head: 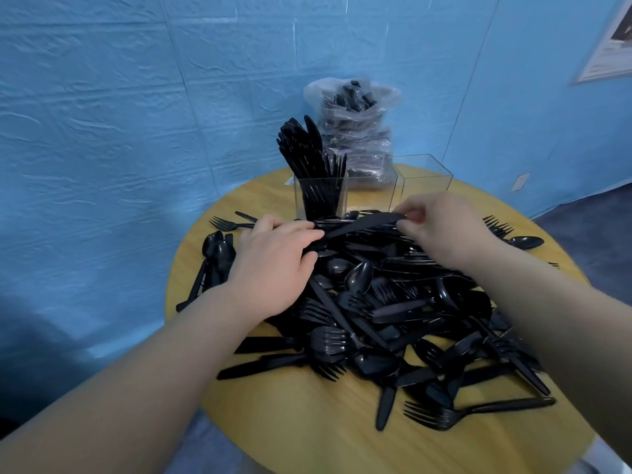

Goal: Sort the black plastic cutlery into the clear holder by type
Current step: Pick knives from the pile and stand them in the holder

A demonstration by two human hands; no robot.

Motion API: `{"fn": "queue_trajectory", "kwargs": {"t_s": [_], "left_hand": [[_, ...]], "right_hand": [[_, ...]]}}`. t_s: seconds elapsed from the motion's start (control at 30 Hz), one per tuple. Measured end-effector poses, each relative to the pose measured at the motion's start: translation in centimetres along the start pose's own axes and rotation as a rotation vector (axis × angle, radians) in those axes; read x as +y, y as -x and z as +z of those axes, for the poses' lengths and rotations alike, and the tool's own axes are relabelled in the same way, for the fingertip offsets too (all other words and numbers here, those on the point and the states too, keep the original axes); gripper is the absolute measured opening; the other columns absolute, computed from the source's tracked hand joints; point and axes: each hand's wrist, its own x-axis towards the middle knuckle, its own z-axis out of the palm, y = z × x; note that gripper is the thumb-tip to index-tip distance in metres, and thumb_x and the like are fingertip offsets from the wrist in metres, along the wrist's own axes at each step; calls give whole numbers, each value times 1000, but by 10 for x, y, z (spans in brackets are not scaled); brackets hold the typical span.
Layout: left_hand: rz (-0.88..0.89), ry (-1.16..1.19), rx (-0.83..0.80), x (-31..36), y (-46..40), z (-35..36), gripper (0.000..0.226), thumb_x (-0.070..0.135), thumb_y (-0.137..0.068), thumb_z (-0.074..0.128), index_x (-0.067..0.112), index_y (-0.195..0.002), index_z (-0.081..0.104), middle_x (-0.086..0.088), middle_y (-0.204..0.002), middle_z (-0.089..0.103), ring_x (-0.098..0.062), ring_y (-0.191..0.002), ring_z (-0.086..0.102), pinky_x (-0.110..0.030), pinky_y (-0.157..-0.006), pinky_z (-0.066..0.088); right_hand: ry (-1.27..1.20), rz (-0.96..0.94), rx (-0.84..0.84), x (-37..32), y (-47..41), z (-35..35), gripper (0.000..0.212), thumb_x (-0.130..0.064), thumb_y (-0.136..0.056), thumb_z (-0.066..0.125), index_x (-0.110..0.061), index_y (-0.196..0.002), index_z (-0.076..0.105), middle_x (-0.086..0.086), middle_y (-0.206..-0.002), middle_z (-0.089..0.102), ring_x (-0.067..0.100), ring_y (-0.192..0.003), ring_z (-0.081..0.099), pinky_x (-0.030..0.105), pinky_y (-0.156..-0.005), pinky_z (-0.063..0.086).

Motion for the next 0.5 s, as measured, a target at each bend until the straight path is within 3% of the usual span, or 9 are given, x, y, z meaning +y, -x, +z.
{"fn": "queue_trajectory", "kwargs": {"t_s": [0.17,0.33,0.5], "left_hand": [[-26,48,37,-3,-5,-1,38,31,-98,45,39,-135,49,22,-143,42,-16,-125,30,-42,-104,27],[-30,105,70,-3,-3,-5,36,26,-98,48,38,-131,53,23,-138,46,-15,-121,32,-41,-105,31],[-83,147,113,-16,11,-15,34,22,-97,50,35,-127,59,20,-135,50,-18,-122,33,-32,-104,28]], "right_hand": [[59,-3,-62,8,6,-4,16,-20,-89,60,-17,-101,69,-3,-86,62,22,-90,60,27,-75,45],[59,-40,-65,3,12,-5,21,-23,-92,57,-14,-105,71,2,-97,71,23,-92,63,28,-78,49],[64,-47,-52,0,28,-10,29,-22,-94,49,-4,-89,71,13,-80,70,31,-77,61,36,-71,52]]}}
